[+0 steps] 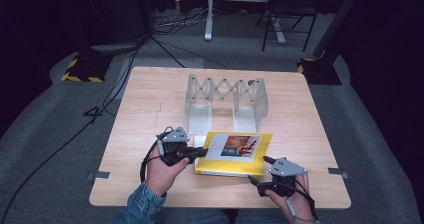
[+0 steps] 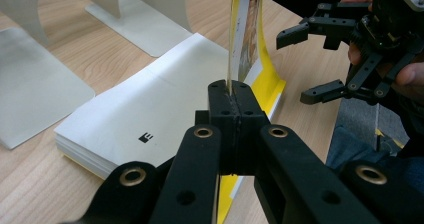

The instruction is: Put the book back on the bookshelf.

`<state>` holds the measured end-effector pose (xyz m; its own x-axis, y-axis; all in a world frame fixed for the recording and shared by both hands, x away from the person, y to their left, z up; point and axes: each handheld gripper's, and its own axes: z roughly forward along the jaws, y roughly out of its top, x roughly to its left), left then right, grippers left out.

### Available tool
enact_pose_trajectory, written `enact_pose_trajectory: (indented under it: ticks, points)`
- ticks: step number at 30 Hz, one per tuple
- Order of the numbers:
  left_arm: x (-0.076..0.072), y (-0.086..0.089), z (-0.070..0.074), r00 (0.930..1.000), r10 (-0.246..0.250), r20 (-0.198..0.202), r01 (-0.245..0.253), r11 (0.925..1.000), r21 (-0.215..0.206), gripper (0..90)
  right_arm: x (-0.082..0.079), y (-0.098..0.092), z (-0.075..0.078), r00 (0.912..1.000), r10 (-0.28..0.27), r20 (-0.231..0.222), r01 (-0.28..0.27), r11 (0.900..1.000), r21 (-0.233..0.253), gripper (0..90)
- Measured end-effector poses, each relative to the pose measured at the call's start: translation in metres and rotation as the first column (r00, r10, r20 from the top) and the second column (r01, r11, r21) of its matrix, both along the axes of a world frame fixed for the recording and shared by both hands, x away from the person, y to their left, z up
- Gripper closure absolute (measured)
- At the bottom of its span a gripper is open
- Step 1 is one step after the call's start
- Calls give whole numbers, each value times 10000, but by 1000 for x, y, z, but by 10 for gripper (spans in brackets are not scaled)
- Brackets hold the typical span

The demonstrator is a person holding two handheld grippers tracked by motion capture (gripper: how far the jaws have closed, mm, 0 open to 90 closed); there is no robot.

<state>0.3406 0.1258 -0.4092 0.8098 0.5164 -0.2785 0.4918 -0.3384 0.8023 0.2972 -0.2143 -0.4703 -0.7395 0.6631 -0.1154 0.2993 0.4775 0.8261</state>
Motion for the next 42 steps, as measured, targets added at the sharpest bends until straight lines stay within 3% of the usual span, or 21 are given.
enact_pose_trajectory:
  ticks: [12,22,28,35,42]
  points:
    - [11,-5,11,9994,-331,-53,331,9994,64,896,6,19,6,9993,82,365,-85,9999,60,156]
    - [15,-10,13,9983,-525,-257,525,9986,-26,896,10,35,-3,9981,445,426,-431,9985,-348,154]
    - [17,-16,13,9962,-762,-434,755,9970,-159,897,14,41,-8,9976,366,592,-350,9990,-281,135]
    - [21,-21,13,9934,-993,-580,968,9943,-441,897,16,48,-16,9931,148,1166,-92,9988,-485,12]
    - [24,-23,13,9933,-998,-581,972,9942,-451,896,17,56,-25,9829,38,1842,175,9933,-1140,0]
